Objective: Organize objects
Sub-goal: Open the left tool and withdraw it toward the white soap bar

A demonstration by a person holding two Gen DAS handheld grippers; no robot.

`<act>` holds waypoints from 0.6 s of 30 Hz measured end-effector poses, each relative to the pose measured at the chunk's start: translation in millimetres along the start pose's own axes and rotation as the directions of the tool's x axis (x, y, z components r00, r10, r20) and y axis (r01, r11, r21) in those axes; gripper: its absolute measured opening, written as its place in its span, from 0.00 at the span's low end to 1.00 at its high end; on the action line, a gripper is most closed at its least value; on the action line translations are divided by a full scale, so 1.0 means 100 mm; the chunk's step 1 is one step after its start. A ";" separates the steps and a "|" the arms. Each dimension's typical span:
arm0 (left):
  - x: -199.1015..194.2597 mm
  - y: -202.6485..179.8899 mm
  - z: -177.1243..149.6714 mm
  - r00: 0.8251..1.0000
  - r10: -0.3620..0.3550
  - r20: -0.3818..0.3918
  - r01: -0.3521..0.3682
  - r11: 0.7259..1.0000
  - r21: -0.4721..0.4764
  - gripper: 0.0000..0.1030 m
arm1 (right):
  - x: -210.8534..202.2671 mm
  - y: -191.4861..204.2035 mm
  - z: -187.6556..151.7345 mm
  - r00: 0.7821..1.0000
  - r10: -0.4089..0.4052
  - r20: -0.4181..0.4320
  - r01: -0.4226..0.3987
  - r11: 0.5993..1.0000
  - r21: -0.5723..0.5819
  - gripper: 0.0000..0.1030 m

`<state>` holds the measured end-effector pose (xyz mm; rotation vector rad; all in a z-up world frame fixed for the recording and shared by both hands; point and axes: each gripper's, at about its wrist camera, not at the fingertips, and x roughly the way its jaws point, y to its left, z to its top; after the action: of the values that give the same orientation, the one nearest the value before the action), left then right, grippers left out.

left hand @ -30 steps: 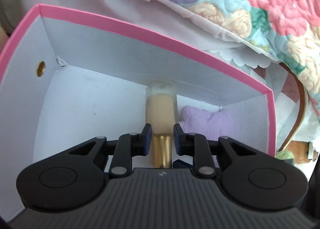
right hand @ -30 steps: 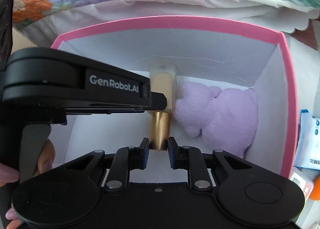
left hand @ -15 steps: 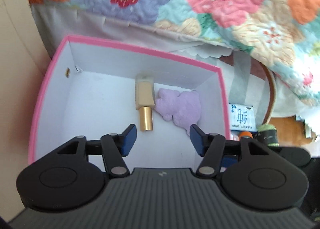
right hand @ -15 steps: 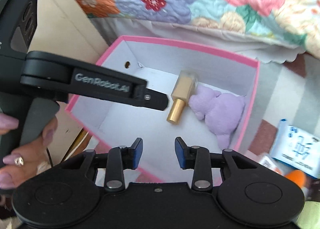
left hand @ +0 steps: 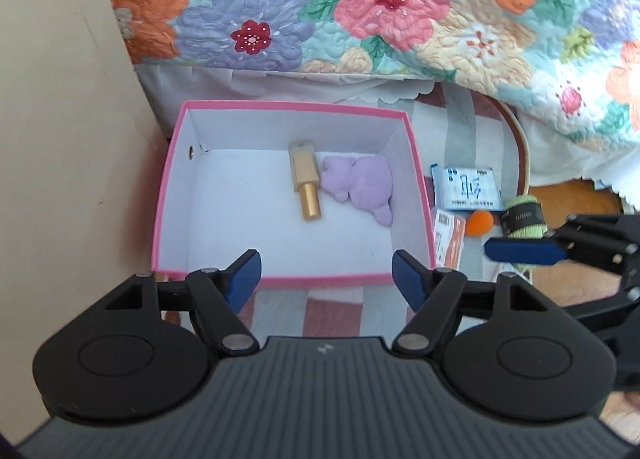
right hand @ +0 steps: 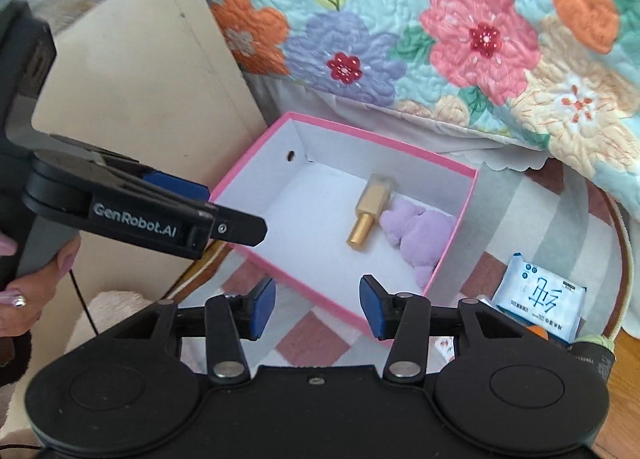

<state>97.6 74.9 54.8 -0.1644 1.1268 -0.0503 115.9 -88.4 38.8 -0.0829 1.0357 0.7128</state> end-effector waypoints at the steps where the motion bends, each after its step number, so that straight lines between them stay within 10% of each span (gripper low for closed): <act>1: -0.05 -0.02 -0.04 1.000 0.003 0.000 -0.003 1.000 0.007 0.71 | -0.06 0.01 -0.02 1.000 0.004 -0.001 -0.004 1.000 -0.001 0.51; 18: -0.55 -0.52 -0.74 0.999 0.007 0.044 -0.012 0.993 0.115 0.89 | -1.07 0.20 -0.58 0.997 -0.072 -0.008 0.071 0.994 -0.086 0.79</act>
<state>8.9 22.8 81.2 -0.0574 1.0786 -0.1028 27.1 -149.0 100.1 -0.1977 1.0075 0.6925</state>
